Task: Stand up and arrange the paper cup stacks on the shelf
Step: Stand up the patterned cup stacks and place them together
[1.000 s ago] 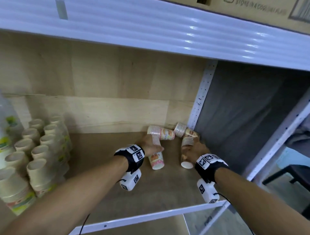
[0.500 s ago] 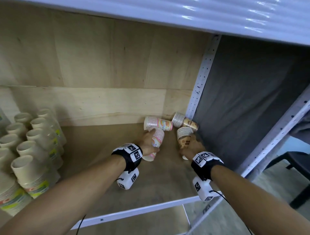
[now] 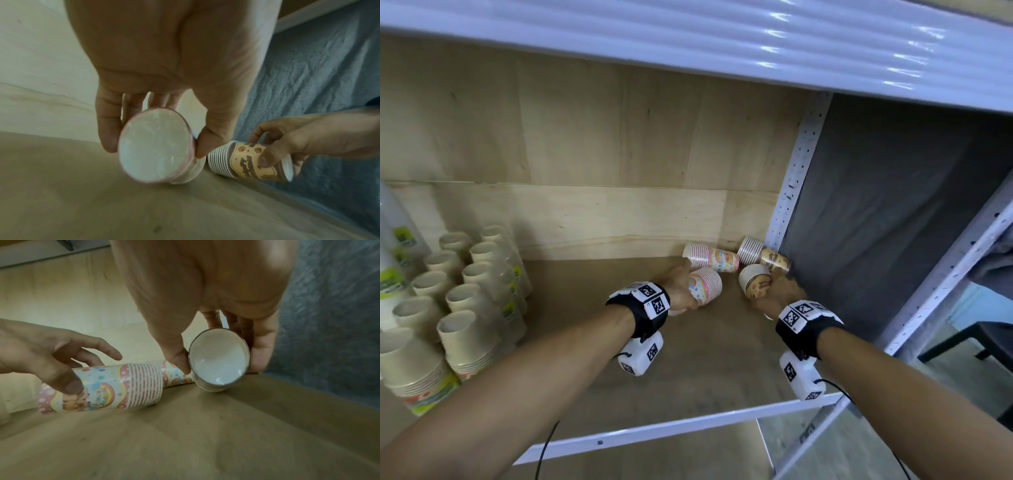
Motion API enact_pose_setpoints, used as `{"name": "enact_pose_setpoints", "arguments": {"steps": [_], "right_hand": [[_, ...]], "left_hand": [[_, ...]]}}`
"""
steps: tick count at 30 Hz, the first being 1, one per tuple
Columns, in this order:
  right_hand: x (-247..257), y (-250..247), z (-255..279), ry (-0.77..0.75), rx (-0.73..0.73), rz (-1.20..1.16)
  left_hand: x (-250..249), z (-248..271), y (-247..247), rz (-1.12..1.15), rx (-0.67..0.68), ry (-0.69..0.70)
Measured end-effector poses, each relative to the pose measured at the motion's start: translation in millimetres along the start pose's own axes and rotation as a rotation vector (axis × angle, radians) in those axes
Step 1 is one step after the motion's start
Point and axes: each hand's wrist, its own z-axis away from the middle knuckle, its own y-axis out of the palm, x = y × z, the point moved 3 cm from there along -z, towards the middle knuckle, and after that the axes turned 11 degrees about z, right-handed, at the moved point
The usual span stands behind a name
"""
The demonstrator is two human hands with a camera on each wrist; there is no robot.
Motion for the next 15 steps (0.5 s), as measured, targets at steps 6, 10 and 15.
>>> {"name": "enact_pose_setpoints", "arguments": {"steps": [6, 10, 15], "right_hand": [[35.2, -22.8, -0.5, -0.032, -0.134, 0.15], [69.3, -45.3, 17.2, -0.065, 0.033, 0.115], [106.9, -44.0, 15.4, -0.317, 0.055, 0.105]], "left_hand": [[-4.6, 16.4, -40.9, -0.049, -0.064, -0.013], [0.0, 25.4, -68.2, -0.105, -0.086, -0.029], [14.6, 33.0, -97.8, -0.24, -0.051, -0.045]]}}
